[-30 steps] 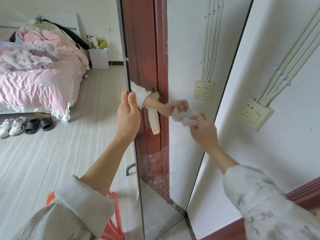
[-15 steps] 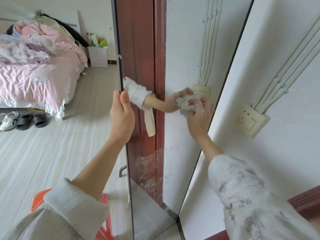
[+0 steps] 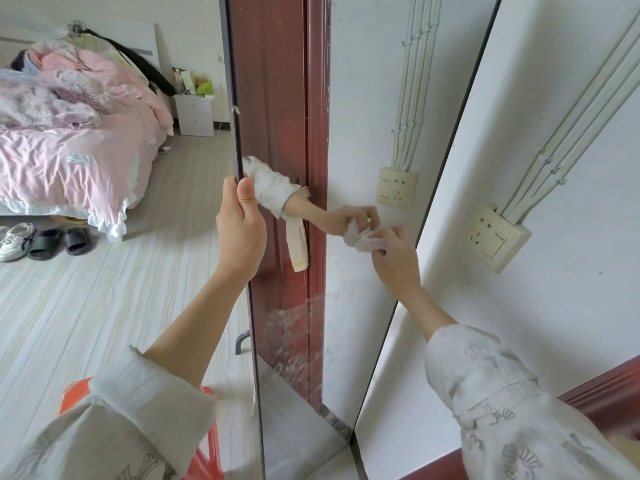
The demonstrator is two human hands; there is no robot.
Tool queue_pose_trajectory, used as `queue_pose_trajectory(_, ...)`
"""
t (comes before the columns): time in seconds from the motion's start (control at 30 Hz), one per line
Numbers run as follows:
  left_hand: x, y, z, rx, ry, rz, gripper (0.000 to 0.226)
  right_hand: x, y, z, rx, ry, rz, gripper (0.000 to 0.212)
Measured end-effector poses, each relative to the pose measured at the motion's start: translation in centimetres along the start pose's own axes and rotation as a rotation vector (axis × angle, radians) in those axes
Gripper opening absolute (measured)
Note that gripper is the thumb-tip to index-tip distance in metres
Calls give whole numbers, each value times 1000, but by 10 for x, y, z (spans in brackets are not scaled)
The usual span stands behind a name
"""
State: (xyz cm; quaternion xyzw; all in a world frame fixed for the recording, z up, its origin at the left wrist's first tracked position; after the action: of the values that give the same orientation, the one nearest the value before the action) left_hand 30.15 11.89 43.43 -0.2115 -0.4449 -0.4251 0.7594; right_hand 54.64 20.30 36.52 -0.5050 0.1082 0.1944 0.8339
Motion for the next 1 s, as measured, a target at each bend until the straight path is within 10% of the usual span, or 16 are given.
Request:
queue_pose_trajectory(0.2, -3, 0, 0, 17, -8, 17, 33, -7, -5, 0, 126, 13, 39, 30)
queue_pose_trajectory(0.43, 0, 1, -1, 20, 3, 38, 34, 29, 29, -29, -233, -87, -88, 34)
queue_pose_trajectory(0.7, 1, 1, -2, 63, 10, 77, 33, 7, -83, 56, 351, -44, -5, 36)
queue_pose_trajectory(1.0, 0, 1, 0, 65, 9, 66, 34, -9, -65, 72, 469, -5, 198, 50)
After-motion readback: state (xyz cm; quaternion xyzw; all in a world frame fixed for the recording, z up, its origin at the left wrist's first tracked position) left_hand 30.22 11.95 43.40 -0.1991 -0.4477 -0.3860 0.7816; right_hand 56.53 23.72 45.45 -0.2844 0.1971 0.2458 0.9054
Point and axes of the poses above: each hand's wrist, its own z-axis towards the middle knuckle, its own y-axis out of the palm, x = y × z, the point moved 5 cm from there along z, towards the middle knuckle, and after that the axes turned 7 degrees about -z, right-handed, at the moved point
